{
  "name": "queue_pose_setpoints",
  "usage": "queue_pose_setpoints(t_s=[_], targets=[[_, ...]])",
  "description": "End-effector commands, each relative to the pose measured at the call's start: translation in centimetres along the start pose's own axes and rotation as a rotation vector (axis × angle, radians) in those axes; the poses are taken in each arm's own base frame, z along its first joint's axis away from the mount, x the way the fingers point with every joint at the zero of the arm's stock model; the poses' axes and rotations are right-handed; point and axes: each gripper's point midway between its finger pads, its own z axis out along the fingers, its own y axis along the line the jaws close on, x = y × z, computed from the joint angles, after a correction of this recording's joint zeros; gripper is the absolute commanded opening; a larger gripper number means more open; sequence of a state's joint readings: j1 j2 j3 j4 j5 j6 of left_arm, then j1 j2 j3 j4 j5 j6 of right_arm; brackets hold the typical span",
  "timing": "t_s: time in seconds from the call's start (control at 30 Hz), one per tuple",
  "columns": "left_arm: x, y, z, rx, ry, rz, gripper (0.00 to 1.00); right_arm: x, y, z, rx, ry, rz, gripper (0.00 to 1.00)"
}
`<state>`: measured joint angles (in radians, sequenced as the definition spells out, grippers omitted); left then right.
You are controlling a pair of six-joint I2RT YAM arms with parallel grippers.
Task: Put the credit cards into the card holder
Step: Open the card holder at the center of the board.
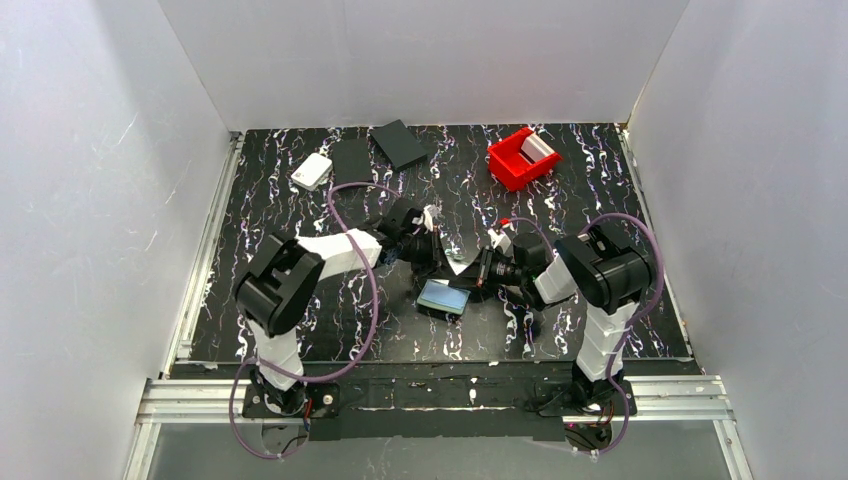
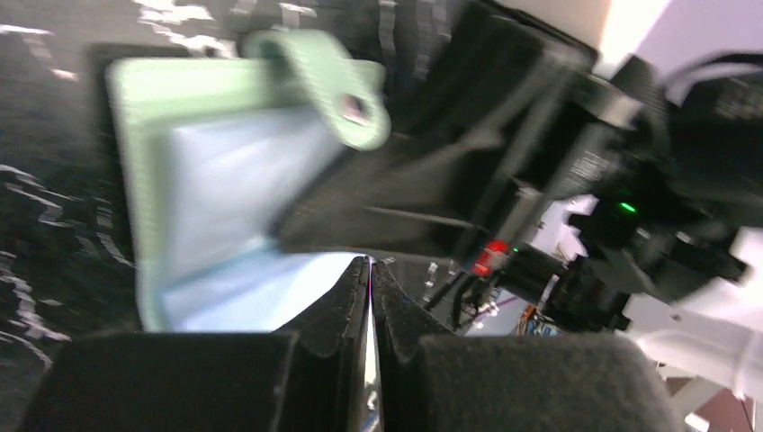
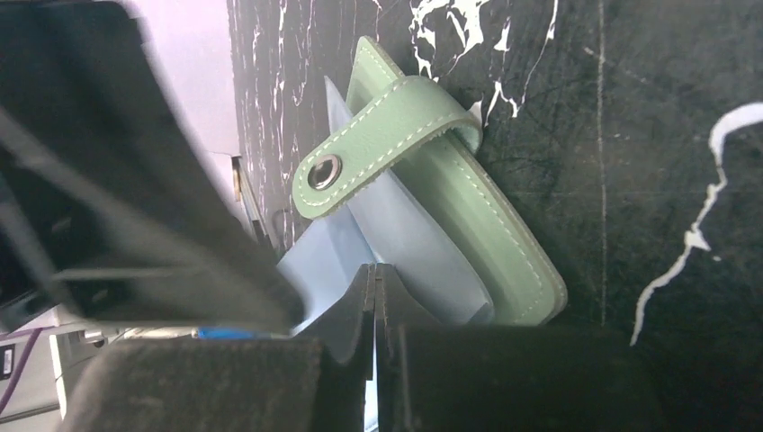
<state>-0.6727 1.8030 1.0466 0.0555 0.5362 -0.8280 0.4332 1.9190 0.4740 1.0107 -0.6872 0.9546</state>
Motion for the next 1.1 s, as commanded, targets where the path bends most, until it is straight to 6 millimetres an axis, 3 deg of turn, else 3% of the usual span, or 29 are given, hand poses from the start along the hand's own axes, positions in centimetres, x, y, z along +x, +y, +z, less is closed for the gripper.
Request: queue_pose_setpoints(t_s=[0.0, 0.13, 0.37, 0.63, 0.8, 0.9, 1.07], targets=[[-1.8, 3.0, 1.5, -0.063, -0.017, -0.053, 0.02, 2.9, -4.9, -0.9, 0.192, 0.059, 0.068, 0.01], [-1.5, 5.7, 3.0, -0.119, 0.005, -0.076, 0.00, 3.0, -4.0, -1.2, 0.164, 0.069, 0.044, 0.01], [0.2, 8.7, 3.1, -0.197, 0.016, -0.108, 0.00, 2.6, -1.2, -2.9, 0.164, 0.091, -0.068, 0.01], [1.1, 9.3, 2.9, -0.206, 0.021, -0.118, 0.00, -0.2, 4.4, -3.1, 0.098, 0.086, -0.184, 0.01], [1.0, 9.1, 2.9, -0.200, 0.022, -0.118, 0.00, 1.9, 6.6, -0.7, 0.035, 0.158, -0.204, 0.01], [1.0, 9.1, 2.8, -0.199, 0.020, -0.118, 0.00, 3.0, 6.1, 0.0, 0.004, 0.151, -0.167, 0.01], [1.0, 9.0, 2.8, -0.196, 0.023, -0.116, 0.00, 5.5, 1.3, -0.1, 0.070, 0.175, -0.118, 0.01]])
